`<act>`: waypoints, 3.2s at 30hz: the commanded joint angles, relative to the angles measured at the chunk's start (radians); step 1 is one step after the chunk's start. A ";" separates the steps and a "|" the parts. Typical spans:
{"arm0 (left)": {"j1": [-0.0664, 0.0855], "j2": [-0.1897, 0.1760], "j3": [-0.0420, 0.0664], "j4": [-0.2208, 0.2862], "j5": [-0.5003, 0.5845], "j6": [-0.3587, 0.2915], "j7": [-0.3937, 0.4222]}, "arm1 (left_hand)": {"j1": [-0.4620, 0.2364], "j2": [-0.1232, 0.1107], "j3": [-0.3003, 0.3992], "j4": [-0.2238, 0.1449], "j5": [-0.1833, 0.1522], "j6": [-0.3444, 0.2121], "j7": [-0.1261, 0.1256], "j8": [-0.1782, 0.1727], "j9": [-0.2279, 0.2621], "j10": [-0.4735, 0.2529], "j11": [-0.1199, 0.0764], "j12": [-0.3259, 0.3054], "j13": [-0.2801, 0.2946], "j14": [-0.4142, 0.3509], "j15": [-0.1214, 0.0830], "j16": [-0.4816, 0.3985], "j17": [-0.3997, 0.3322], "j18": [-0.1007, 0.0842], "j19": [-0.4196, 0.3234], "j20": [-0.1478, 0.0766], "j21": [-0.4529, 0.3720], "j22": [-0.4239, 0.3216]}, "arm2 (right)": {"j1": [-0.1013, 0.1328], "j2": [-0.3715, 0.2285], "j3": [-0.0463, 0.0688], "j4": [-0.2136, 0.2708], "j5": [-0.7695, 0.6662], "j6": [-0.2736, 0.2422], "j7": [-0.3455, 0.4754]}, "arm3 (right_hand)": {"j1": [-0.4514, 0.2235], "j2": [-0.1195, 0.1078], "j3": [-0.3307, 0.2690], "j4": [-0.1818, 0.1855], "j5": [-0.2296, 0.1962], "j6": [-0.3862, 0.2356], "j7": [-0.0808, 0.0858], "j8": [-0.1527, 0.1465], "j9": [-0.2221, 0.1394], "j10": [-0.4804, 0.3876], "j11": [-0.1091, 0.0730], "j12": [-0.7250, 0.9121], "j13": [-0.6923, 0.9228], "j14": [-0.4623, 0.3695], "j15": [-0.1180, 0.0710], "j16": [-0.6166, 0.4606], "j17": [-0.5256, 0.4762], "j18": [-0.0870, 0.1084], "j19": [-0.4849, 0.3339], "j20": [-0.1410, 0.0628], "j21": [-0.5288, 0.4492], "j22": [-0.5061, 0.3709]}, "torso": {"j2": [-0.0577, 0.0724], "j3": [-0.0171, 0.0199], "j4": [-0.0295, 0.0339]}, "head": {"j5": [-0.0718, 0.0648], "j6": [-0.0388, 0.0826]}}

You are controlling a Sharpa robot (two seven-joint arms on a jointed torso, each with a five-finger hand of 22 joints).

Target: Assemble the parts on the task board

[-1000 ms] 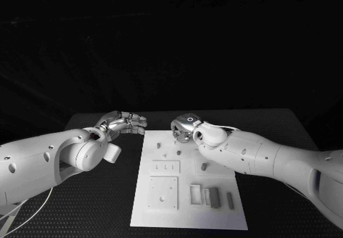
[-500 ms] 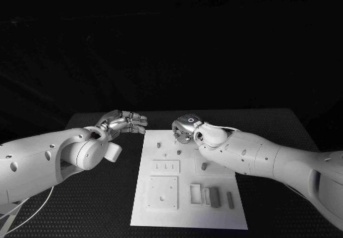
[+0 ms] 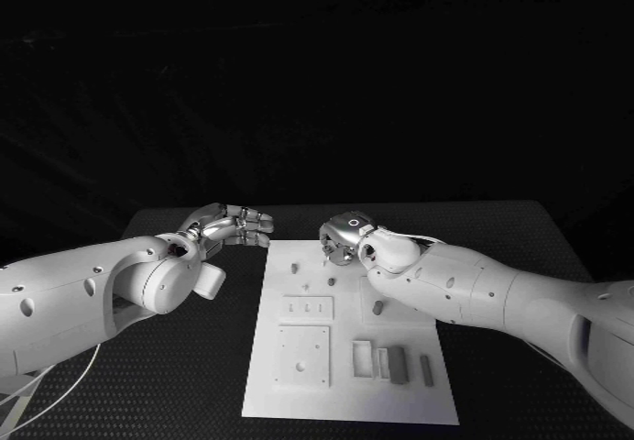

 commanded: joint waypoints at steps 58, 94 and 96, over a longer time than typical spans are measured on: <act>0.002 0.002 0.001 0.000 0.005 0.013 0.006 | -0.008 -0.004 -0.007 -0.001 0.002 -0.002 0.001 -0.005 -0.002 0.006 0.004 -0.006 -0.002 0.004 0.001 -0.007 0.002 -0.002 -0.002 -0.004 -0.006 0.002 | -0.003 0.010 -0.001 -0.024 0.089 0.001 -0.004 | -0.012 -0.063 -0.008 0.004 0.010 -0.134 0.026 -0.084 -0.012 -0.056 0.027 -0.075 -0.079 -0.048 0.025 -0.015 -0.067 0.015 -0.010 -0.007 -0.001 0.015 | 0.001 -0.0008 -0.0019 | 0.002 0.000; 0.002 -0.027 0.005 0.009 0.005 0.043 0.038 | -0.005 -0.004 -0.007 -0.001 0.002 -0.003 -0.003 -0.006 -0.003 0.003 0.004 -0.011 -0.004 0.004 0.001 -0.011 0.006 -0.002 -0.001 -0.004 -0.008 0.003 | 0.047 -0.269 0.050 0.246 0.282 0.030 0.000 | -0.040 -0.099 -0.001 0.010 0.006 -0.129 0.053 -0.083 -0.014 -0.042 0.051 -0.080 -0.085 -0.027 0.050 -0.010 -0.055 0.016 0.004 -0.001 0.002 0.014 | 0.002 0.0022 -0.0139 | -0.001 0.024; 0.002 -0.030 0.006 0.008 0.005 0.042 0.040 | -0.005 -0.003 -0.007 -0.001 0.002 -0.003 -0.003 -0.006 -0.003 0.004 0.004 -0.011 -0.004 0.005 0.001 -0.011 0.006 -0.002 -0.001 -0.004 -0.008 0.003 | 0.059 -0.296 0.050 0.261 0.285 0.071 0.013 | -0.031 -0.120 0.002 0.005 0.006 -0.130 0.052 -0.084 -0.015 -0.043 0.051 -0.081 -0.086 -0.028 0.050 -0.010 -0.057 0.016 0.004 -0.003 0.001 0.014 | 0.003 0.0041 -0.0180 | 0.001 0.027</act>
